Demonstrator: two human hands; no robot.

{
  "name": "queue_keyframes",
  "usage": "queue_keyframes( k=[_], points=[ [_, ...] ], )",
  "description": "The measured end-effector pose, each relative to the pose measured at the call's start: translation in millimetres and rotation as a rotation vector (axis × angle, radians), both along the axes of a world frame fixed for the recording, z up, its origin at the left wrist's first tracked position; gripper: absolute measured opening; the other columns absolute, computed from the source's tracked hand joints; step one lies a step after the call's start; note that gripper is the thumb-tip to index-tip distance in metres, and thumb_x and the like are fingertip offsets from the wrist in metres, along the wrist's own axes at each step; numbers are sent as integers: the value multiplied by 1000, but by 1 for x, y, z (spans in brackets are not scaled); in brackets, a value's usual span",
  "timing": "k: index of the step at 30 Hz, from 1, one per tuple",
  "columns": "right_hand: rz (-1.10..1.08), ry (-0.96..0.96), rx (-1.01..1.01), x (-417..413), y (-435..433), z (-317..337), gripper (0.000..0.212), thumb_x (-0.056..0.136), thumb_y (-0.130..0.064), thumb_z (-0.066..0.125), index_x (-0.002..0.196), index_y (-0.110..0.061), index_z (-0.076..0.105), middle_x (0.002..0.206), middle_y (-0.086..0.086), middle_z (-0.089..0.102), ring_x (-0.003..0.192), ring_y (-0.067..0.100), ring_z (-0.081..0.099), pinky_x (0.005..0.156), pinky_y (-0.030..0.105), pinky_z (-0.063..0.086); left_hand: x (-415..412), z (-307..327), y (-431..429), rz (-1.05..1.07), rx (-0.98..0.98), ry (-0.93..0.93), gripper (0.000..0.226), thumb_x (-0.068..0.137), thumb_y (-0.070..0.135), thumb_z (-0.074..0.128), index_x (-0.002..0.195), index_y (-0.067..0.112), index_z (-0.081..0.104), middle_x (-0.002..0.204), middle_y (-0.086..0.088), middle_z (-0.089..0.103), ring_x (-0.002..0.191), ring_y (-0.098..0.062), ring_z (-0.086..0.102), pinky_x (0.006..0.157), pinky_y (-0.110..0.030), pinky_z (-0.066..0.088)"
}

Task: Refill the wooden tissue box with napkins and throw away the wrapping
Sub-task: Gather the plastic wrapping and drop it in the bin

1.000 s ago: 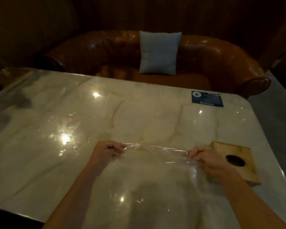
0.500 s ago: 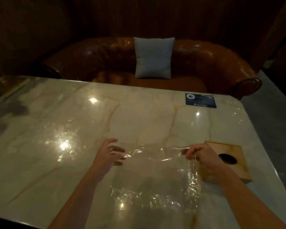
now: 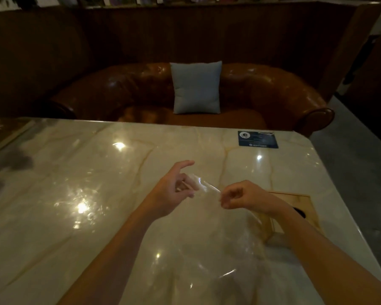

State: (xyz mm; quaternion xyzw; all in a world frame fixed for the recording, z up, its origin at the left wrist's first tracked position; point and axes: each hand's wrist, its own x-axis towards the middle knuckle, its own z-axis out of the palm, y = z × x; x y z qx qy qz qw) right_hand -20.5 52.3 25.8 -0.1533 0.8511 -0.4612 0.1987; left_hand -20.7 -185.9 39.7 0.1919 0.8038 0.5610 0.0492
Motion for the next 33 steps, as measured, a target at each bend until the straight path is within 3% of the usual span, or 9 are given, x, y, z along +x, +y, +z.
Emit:
queue_keyframes(
  k=[2, 6, 10, 12, 14, 18, 22, 26, 33],
  points=[
    [-21, 19, -51, -1, 2, 6, 16, 76, -10, 71, 76, -26, 72, 73, -11, 73, 76, 4, 67, 75, 14, 52, -1, 10, 0, 25, 17, -6, 60, 74, 8, 70, 125, 26, 44, 78, 3, 69, 68, -11, 65, 67, -24, 52],
    [-153, 11, -270, 3, 18, 11, 15, 78, -5, 67, 76, -19, 72, 73, 1, 73, 73, 15, 69, 67, 20, 55, -8, 19, -23, 149, 157, -256, 35, 74, 37, 55, 104, 20, 57, 74, -4, 73, 64, -17, 67, 64, -33, 49],
    [-297, -45, -459, 7, 27, 7, 9, 78, 1, 63, 82, -4, 69, 75, 11, 71, 69, 22, 69, 62, 25, 57, -8, 2, -46, 129, 409, -520, 50, 77, 50, 45, 104, 11, 61, 85, -12, 76, 78, -25, 70, 76, -40, 49],
    [-396, -93, -572, 6, 24, 4, 9, 78, 6, 61, 84, 3, 66, 72, 12, 69, 64, 21, 68, 58, 26, 58, -4, -10, -42, 93, 499, -601, 48, 76, 45, 51, 109, 13, 60, 93, -12, 74, 86, -25, 69, 80, -42, 49],
    [-468, -132, -654, 5, 18, 1, 9, 78, 9, 59, 82, 4, 65, 67, 10, 69, 58, 18, 67, 53, 25, 57, 3, -22, -30, 75, 444, -617, 40, 73, 33, 58, 110, 18, 58, 96, -8, 75, 87, -22, 70, 80, -40, 52],
    [-547, -181, -748, 1, 11, -6, 12, 78, 11, 58, 77, 2, 65, 60, 7, 70, 56, 16, 68, 51, 25, 57, 14, -35, -8, 156, 376, -551, 39, 65, 24, 76, 100, 14, 61, 85, -9, 76, 73, -19, 69, 66, -31, 57],
    [-526, -212, -729, 0, 12, -13, 7, 78, 3, 63, 79, -3, 66, 65, 9, 72, 61, 20, 70, 53, 29, 58, 14, -36, -7, 275, 397, -483, 13, 76, 3, 69, 86, 9, 63, 72, -9, 75, 62, -18, 69, 55, -28, 56],
    [-441, -277, -578, 4, 14, -17, 7, 74, -4, 69, 81, -3, 68, 76, 15, 74, 71, 28, 72, 54, 32, 58, 15, -31, -12, 313, 411, -474, 12, 78, 1, 67, 80, 13, 65, 72, -9, 75, 62, -17, 69, 52, -28, 57],
    [-474, -283, -568, 8, 21, -21, 3, 77, 1, 65, 76, -1, 68, 69, 15, 74, 61, 25, 71, 48, 30, 56, 19, -26, -19, 266, 270, -526, 9, 78, 7, 69, 85, 11, 66, 71, -9, 74, 60, -19, 67, 52, -30, 55]
  ],
)
